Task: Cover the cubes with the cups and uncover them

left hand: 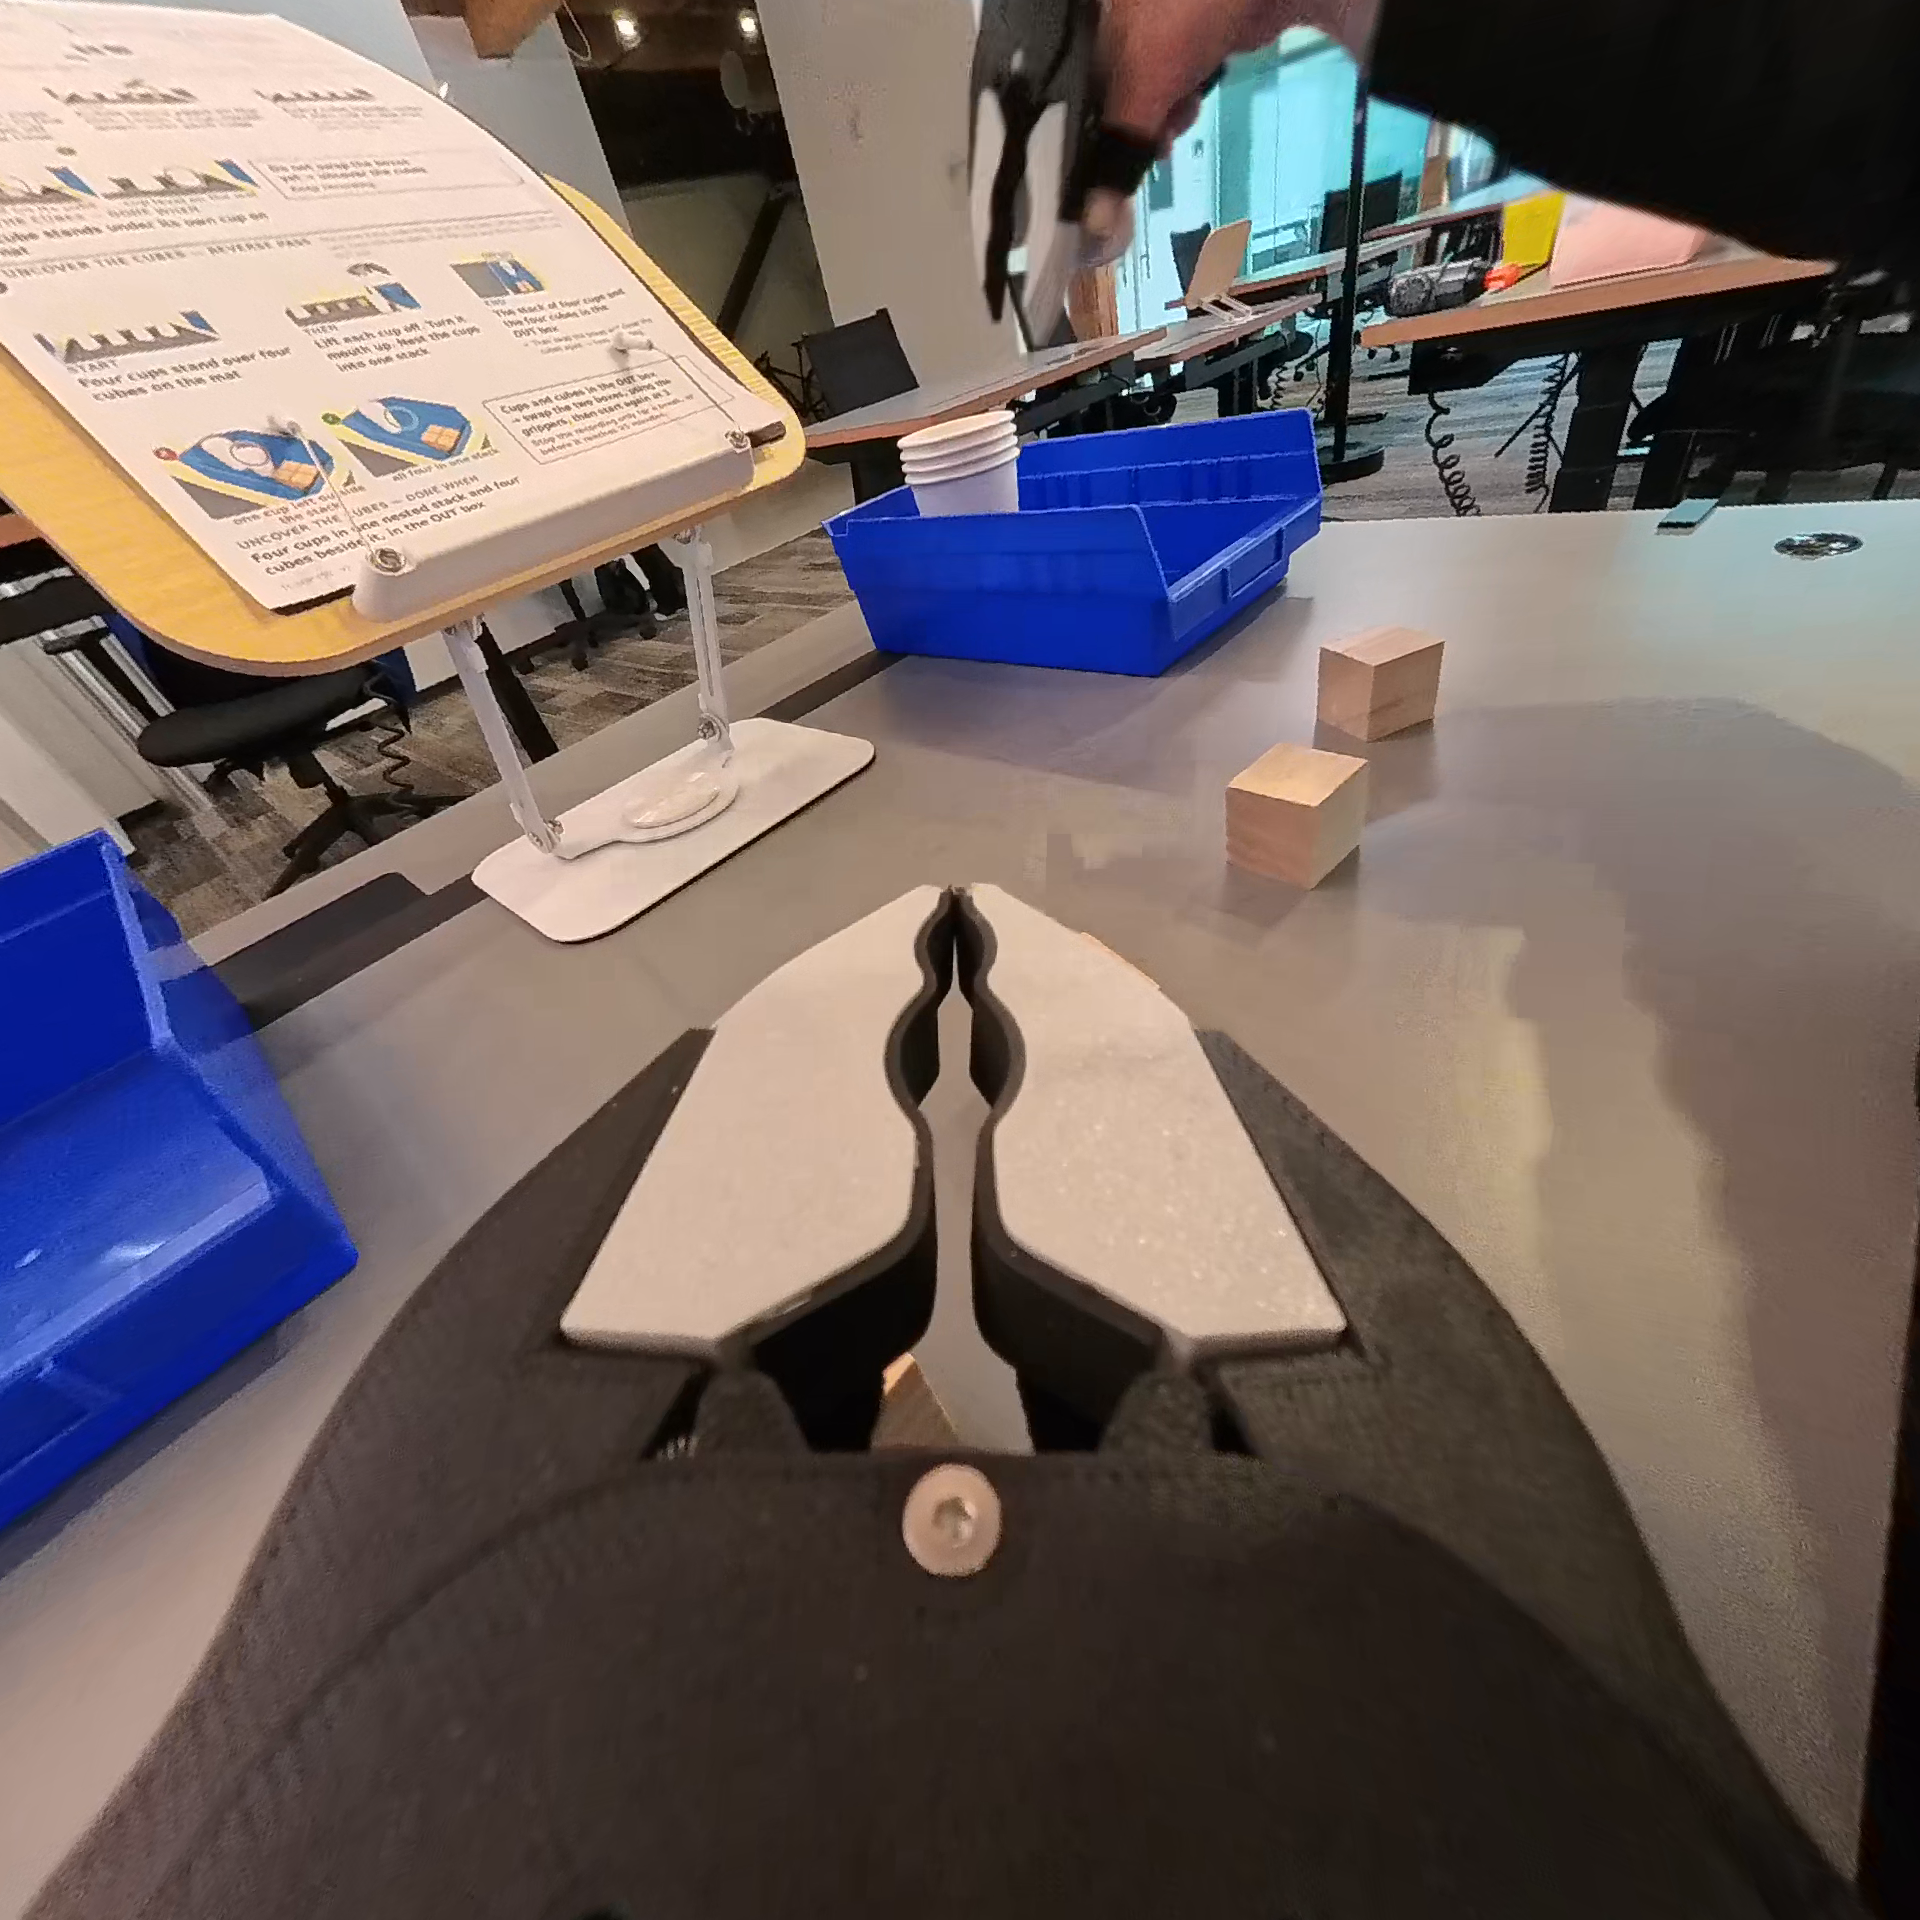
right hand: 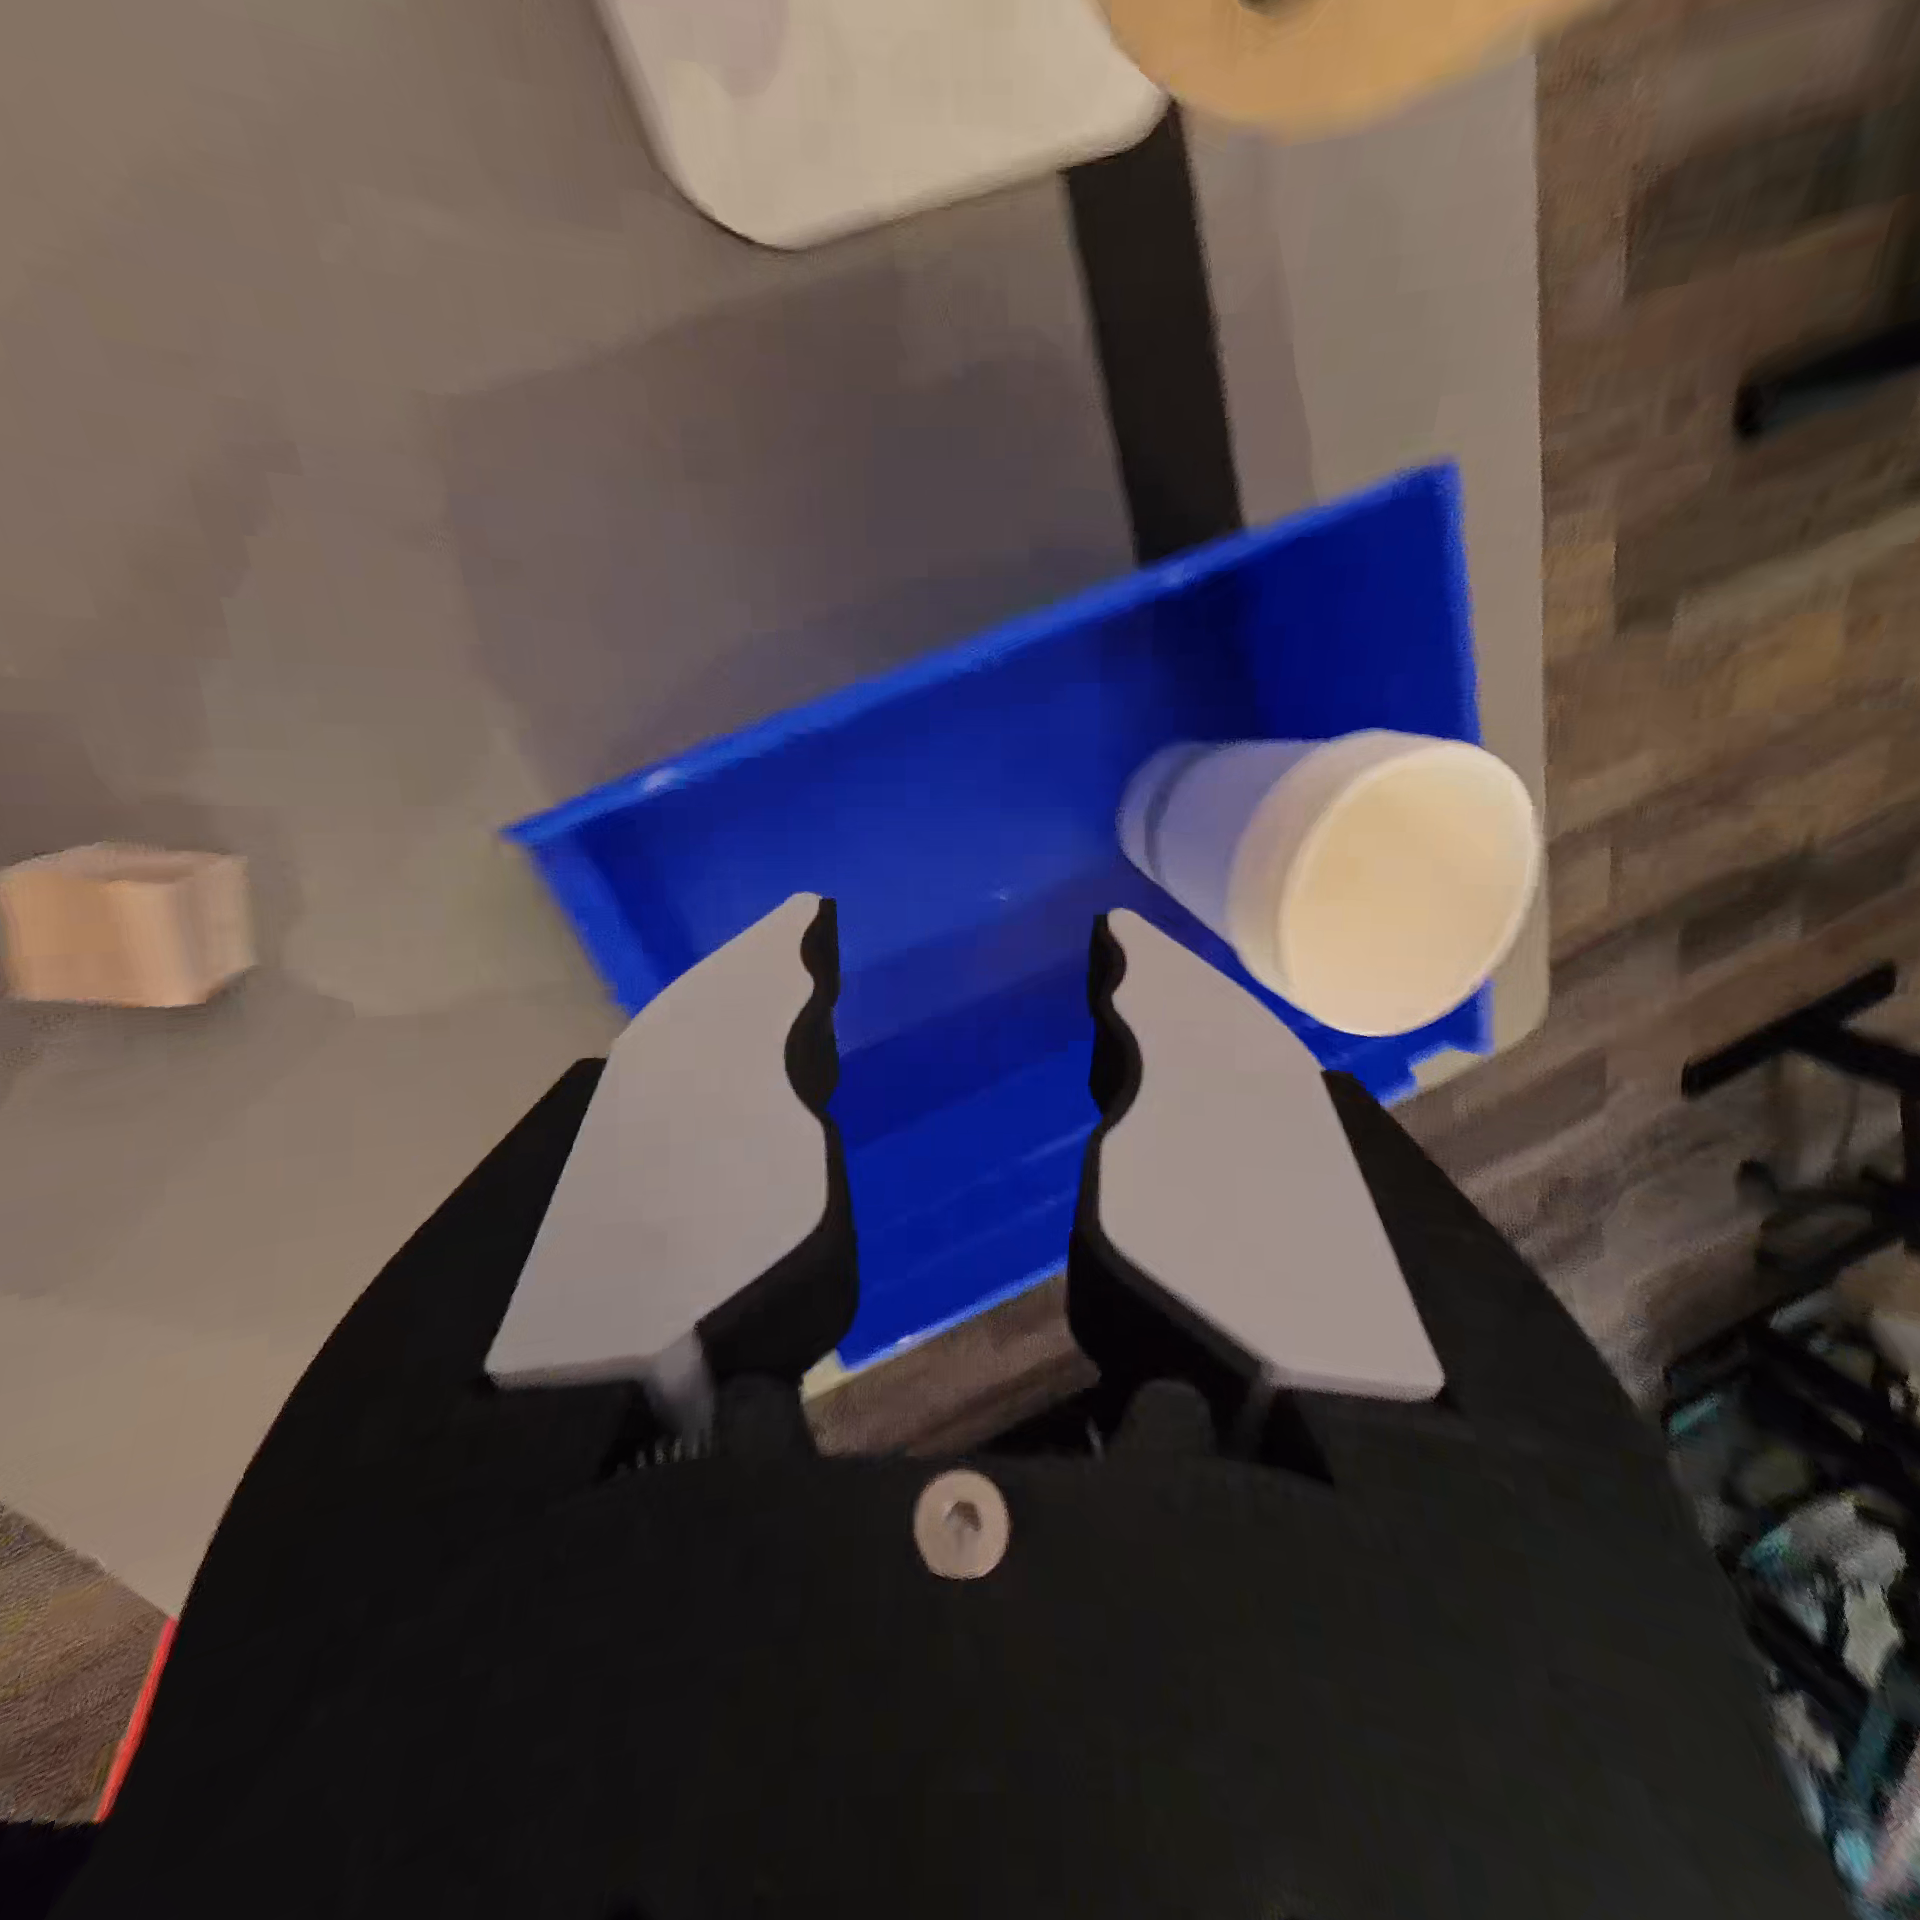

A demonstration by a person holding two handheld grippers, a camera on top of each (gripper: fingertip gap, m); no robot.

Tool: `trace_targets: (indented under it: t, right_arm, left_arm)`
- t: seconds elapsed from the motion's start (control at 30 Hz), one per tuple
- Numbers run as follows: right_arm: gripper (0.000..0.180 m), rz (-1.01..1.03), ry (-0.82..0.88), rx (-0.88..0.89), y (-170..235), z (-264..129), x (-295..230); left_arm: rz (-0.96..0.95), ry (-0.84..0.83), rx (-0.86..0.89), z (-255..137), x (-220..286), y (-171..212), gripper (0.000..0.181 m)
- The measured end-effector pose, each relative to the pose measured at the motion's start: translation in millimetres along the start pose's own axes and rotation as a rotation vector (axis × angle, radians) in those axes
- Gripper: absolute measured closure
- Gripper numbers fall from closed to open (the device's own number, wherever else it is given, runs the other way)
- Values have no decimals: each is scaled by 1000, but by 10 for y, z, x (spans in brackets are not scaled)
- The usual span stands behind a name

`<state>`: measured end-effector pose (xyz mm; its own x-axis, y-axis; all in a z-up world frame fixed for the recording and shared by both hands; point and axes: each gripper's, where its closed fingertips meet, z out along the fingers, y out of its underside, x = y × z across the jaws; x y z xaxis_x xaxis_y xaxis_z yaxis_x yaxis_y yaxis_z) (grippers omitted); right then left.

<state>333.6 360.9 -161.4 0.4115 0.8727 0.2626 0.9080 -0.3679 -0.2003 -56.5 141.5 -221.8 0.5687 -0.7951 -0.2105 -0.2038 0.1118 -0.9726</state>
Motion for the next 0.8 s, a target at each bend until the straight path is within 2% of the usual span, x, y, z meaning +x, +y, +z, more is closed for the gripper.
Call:
trace_targets:
  t: [0.13, 0.23, 0.3, 0.43, 0.57, 0.67, 0.73, 0.8]
  right_arm:
    - [136, -79, -132, 78, -50, -143, -1111]
    - [133, -86, -225, 45, 82, 22, -1819]
    - [131, -75, -225, 0, 209, 170, -2106]
    - [127, 40, -265, 51, 249, 462, -2450]
    - [116, 74, -225, -35, 424, 791, -2497]
    - [117, 95, -223, -70, 505, 966, -2498]
    - [133, 88, -268, -62, 511, 1057, -2564]
    - [134, 64, -302, -40, 487, 1012, -2584]
  left_arm:
    - [3, 5, 9, -36, 14, -22, 181]
    - [1, 11, 22, -63, 25, -57, 181]
    - [6, 13, 26, -83, 36, -76, 181]
    - [13, 13, 32, -121, 51, -105, 181]
    - [18, 12, 35, -142, 53, -120, 181]
    - [19, 11, 36, -149, 55, -126, 181]
    - [23, 11, 34, -147, 56, -125, 181]
    - [25, 9, 32, -143, 54, -122, 181]
